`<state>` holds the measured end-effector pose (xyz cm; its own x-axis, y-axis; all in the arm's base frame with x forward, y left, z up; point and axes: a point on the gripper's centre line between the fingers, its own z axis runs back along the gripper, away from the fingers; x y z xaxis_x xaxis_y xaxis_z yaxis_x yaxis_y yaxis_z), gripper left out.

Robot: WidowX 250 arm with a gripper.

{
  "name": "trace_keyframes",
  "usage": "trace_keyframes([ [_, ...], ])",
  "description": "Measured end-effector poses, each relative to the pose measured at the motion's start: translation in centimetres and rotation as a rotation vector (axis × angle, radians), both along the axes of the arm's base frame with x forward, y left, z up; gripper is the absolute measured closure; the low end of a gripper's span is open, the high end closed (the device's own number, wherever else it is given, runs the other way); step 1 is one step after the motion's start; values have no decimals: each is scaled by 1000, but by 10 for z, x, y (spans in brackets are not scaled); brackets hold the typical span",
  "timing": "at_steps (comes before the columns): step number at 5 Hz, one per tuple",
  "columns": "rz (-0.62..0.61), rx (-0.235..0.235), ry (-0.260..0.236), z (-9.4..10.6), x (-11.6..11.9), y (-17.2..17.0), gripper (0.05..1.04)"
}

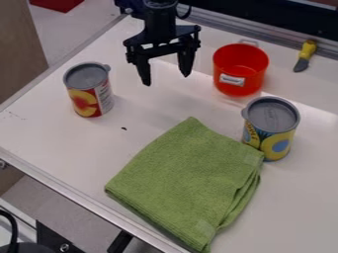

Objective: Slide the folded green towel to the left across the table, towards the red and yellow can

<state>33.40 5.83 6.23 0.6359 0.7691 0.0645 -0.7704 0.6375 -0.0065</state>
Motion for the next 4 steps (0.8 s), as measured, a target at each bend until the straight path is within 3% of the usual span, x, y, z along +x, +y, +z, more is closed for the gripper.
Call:
trace_keyframes([
  [1,-8,-8,44,-13,-6,-3,83],
  [2,-97,7,71,-20,-13,-11,83],
  [3,-229,6,81,-17,-33,-20,83],
  [4,-331,-19,58,-8,-52,-30,127],
])
